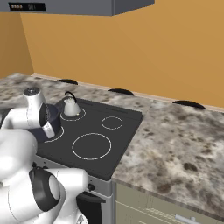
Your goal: Pick the kettle from the cabinet and place it on a stove burner. Then pick the pot from the counter and place it on another stove burner. Finally, turn both burners on.
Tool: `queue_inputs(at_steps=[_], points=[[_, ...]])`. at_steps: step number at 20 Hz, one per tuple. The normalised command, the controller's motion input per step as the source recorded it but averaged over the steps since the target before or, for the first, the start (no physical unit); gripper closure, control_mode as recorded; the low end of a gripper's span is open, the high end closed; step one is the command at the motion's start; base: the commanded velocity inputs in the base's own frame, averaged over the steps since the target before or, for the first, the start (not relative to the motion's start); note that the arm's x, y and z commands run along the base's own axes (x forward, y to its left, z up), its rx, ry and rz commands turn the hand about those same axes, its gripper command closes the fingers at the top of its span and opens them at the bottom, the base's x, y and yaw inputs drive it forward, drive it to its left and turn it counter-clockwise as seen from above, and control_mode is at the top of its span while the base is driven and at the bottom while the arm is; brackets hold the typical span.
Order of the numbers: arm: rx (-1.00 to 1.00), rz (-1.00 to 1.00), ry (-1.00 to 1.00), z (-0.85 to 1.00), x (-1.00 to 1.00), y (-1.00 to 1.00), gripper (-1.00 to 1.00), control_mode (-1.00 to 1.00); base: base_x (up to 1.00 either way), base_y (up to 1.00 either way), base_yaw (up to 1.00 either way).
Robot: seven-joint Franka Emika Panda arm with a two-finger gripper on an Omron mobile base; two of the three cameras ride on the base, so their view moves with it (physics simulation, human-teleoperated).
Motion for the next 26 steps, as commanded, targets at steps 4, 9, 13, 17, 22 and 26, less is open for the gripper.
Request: queue_inputs(at_steps=[4, 9, 13, 17, 22, 26], points=[[0.00, 0.00, 0.00, -0.10, 0.06, 0.00, 1.00, -1.00, 0.00, 0.00, 0.00], [0.00, 0.00, 0.00, -0.10, 0.11, 0.01, 1.00, -1.00, 0.00, 0.00, 0.00], [0.00, 0.00, 0.00, -0.11, 0.11, 0.03, 1.00, -1.00, 0.00, 0.00, 0.00], [0.00, 0.00, 0.00, -0.10, 0.12, 0.06, 1.00, -1.00, 0.00, 0.00, 0.00], [0.00, 0.00, 0.00, -0.11, 0.11, 0.03, 1.00, -1.00, 0.00, 0.00, 0.00], [0.00, 0.00, 0.00, -0.13, 0.12, 0.06, 1.00, -1.00, 0.00, 0.00, 0.00]])
